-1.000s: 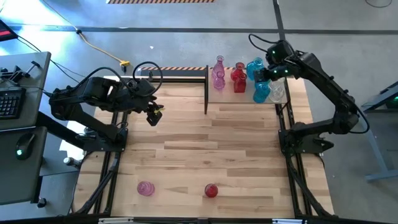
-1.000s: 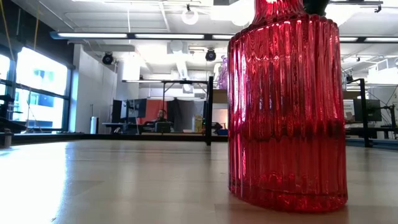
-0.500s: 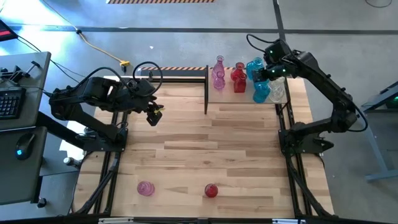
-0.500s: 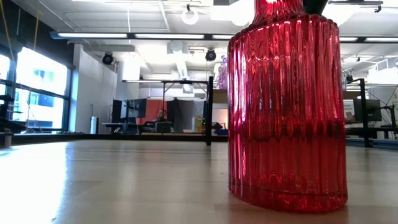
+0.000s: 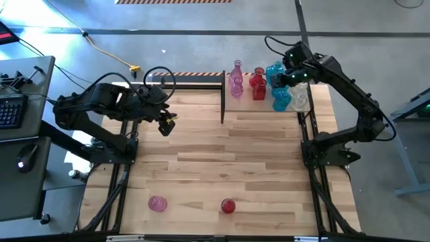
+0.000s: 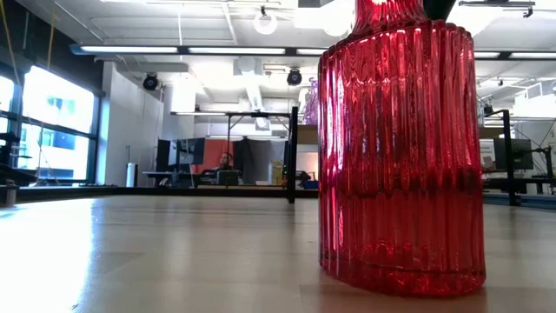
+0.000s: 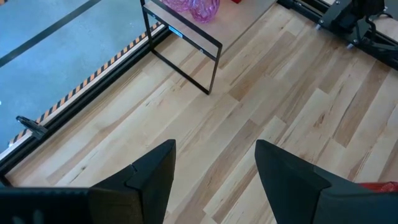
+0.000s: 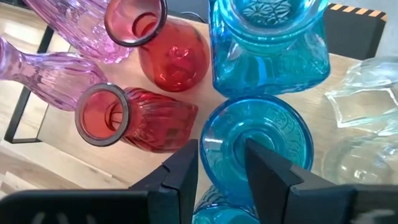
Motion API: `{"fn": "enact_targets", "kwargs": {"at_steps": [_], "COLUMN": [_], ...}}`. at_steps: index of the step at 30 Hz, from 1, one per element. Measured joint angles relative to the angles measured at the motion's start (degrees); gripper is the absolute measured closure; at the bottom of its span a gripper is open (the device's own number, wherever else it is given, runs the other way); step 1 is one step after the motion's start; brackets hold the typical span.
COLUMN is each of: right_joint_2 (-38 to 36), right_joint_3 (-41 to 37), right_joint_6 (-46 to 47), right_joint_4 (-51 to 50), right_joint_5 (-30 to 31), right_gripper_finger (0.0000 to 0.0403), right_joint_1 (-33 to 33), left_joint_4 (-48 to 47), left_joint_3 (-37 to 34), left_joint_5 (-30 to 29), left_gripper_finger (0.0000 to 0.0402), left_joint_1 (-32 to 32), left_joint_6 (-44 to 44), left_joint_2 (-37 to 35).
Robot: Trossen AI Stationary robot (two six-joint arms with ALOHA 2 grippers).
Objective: Sort vases onto shelf
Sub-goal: Adjust the blue vases on the shelf
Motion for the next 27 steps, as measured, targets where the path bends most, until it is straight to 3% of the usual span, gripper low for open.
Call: {"fn": "enact_targets", "kwargs": {"at_steps": [14,27], "right_joint_2": [-1.32,-0.7], "right_joint_3": [0.0,6.64], "right_joint_6": [-0.15,-2.49], "right_joint_4": [2.38,4.93], "right_joint_5": [-0.47,0.33], "right_gripper_finger": [0.0291,0.0291], "right_joint_1": [0.0,-2.04], "left_joint_4": [0.0,0.0], "left_joint_3": [0.0,0.0], "left_joint_5": [0.0,0.0], "left_gripper_finger": [0.019,0.019], "left_joint_1": [-0.01,-0.01], "left_joint_6": [0.06,0.06], "left_joint_2": [0.0,0.0]}}
